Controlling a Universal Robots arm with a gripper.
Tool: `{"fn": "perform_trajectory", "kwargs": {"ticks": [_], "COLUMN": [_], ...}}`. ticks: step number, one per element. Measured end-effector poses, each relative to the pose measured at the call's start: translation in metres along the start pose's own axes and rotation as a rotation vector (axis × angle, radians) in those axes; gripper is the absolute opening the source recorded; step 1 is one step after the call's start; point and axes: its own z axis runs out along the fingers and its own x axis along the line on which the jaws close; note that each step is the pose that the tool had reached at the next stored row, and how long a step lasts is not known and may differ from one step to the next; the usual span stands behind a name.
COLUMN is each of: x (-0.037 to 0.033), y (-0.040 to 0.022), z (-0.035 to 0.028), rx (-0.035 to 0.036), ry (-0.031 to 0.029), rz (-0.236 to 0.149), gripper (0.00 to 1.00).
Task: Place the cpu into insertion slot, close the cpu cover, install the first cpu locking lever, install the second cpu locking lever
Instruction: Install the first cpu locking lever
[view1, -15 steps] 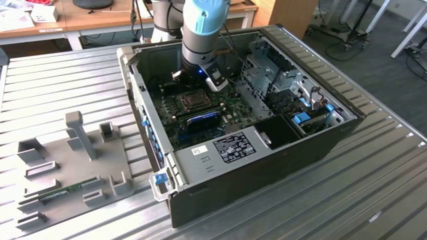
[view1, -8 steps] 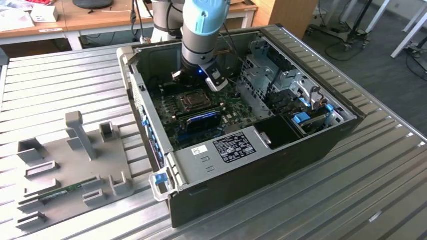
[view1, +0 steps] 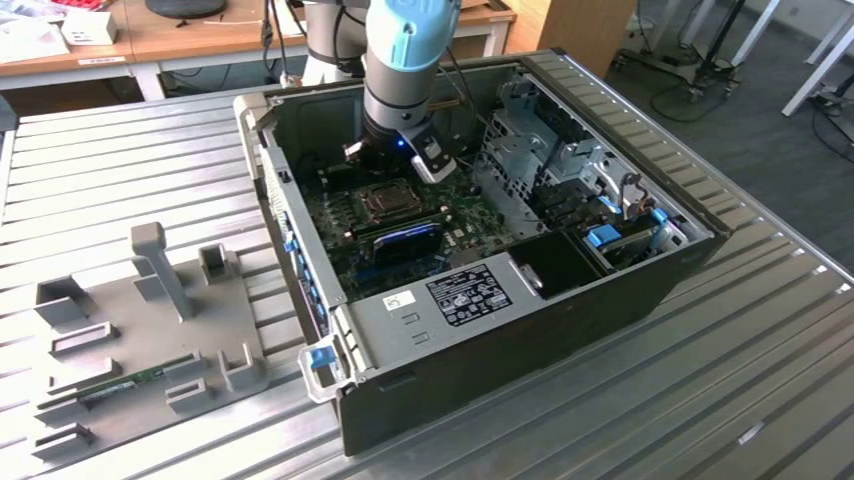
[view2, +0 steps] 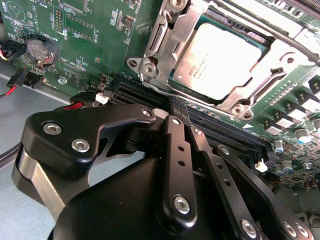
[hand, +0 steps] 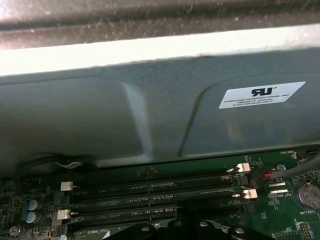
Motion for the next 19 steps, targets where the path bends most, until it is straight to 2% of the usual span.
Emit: {"fn": "perform_trajectory", "kwargs": {"ticks": [14, 19], "x": [-0.0003, -0.0006], "y": [-0.0021, -0.0002], "z": [-0.0008, -0.0057], "rx": [-0.0081, -0.0105], "ry": [0.0007, 0.0011], "rz": [0.001, 0.001], "gripper": [0.10, 0.10]}}
